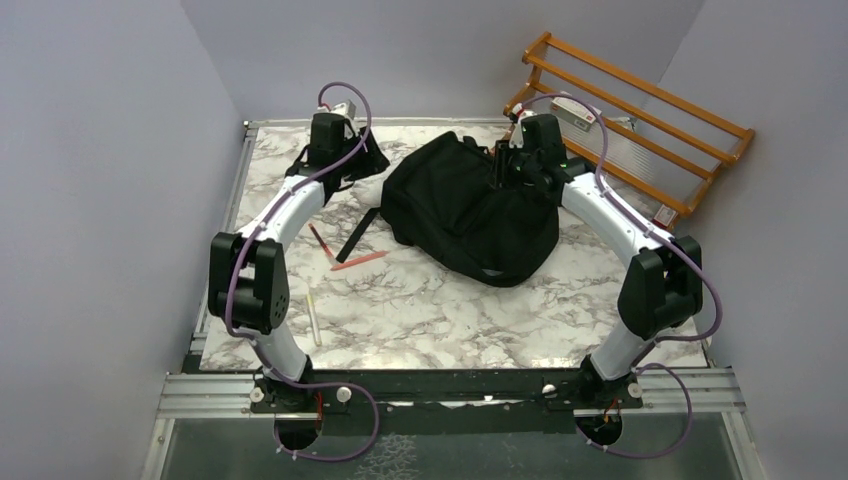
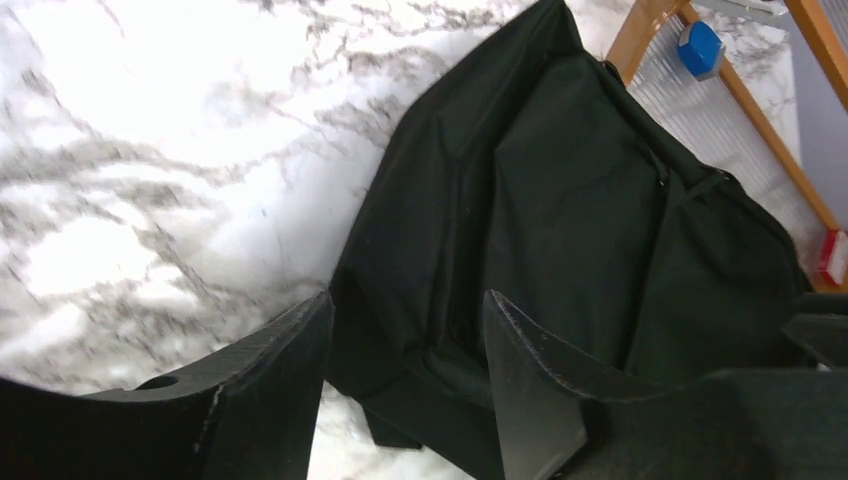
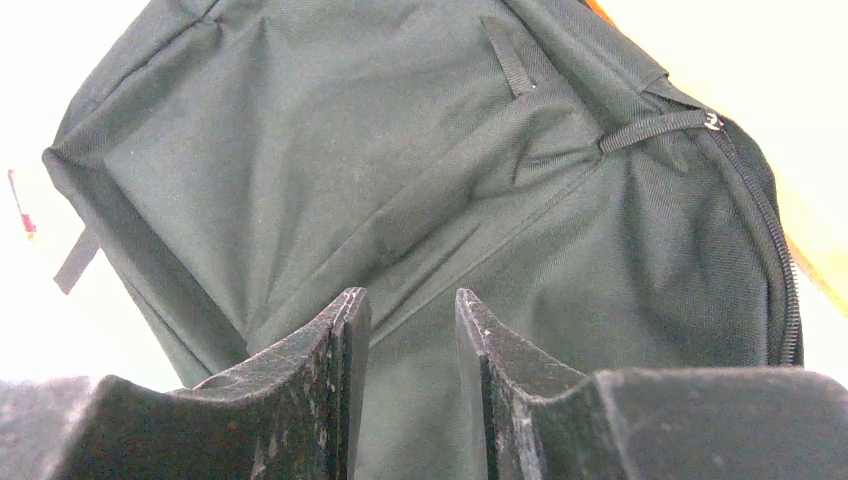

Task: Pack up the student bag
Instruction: Adjust the student bag at the center of the board.

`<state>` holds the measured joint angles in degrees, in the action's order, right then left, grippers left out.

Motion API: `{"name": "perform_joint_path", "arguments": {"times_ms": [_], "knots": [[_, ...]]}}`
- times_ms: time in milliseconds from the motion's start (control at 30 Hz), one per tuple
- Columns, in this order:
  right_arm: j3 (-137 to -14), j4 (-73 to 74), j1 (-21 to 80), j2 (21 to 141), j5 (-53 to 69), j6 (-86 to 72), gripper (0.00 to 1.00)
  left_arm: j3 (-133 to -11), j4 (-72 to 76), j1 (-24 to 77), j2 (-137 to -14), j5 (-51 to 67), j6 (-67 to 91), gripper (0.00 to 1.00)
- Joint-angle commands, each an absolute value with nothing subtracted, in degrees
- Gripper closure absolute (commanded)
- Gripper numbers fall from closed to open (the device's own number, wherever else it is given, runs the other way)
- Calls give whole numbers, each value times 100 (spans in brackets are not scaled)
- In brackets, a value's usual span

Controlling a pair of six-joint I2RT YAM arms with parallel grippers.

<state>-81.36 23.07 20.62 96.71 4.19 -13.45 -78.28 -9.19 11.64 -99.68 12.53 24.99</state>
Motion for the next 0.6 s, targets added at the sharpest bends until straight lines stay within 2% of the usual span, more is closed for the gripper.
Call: {"name": "perform_joint_path", "arguments": {"times_ms": [0,267,567], "knots": [[-8011,2235,2066,9475,325,-1336,58,-7415,-1205,1394,-9397,1213,3436,39],[-7878,2150,2065,9438,414,-1399,58,-7088,-1678,2654,-9346,137,4310,34],[-7778,2156,2070,9347,429,-1418,58,-7184,-1717,2733,-9751,44,4260,35]]}}
